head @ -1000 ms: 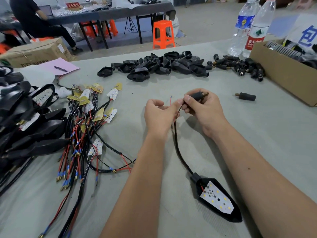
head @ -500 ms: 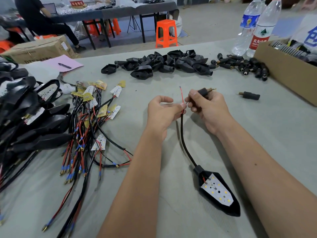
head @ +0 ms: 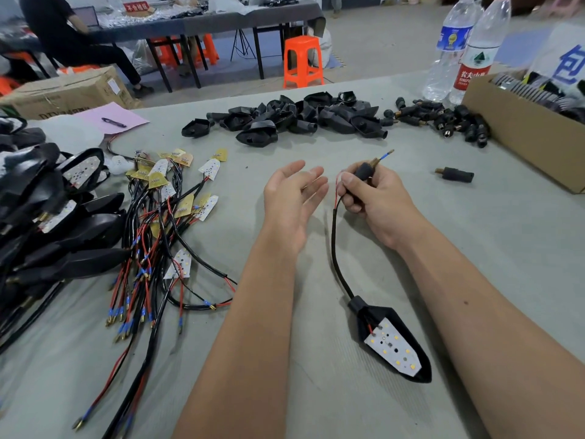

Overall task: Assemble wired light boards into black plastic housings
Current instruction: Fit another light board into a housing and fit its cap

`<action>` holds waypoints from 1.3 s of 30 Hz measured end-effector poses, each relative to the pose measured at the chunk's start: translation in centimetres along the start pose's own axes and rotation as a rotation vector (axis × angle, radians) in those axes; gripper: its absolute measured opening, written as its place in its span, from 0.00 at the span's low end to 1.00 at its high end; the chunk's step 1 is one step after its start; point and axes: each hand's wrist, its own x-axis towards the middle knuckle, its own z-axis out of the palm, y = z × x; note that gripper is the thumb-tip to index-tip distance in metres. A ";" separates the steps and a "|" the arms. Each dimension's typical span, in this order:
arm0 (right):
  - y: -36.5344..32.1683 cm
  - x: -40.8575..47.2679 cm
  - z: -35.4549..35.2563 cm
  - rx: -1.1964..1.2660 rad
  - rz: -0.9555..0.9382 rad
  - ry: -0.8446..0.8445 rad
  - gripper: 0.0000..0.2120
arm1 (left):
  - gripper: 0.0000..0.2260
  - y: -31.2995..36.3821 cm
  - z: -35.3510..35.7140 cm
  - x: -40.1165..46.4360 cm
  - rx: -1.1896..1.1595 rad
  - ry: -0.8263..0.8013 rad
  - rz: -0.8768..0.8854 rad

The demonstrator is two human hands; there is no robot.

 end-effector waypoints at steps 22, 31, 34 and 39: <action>-0.7 0.7 0.2 0.334 0.153 0.186 0.23 | 0.10 -0.7 -1.0 0.6 0.517 -0.098 0.084; -0.6 0.6 0.2 0.372 0.178 0.202 0.24 | 0.09 -1.2 -1.2 0.6 0.609 -0.104 0.212; -0.7 0.5 0.0 0.402 0.195 0.200 0.25 | 0.09 -1.5 -1.0 0.5 0.610 -0.092 0.227; -0.8 0.4 -0.1 0.425 0.216 0.192 0.25 | 0.08 -1.8 -0.8 0.6 0.595 -0.101 0.247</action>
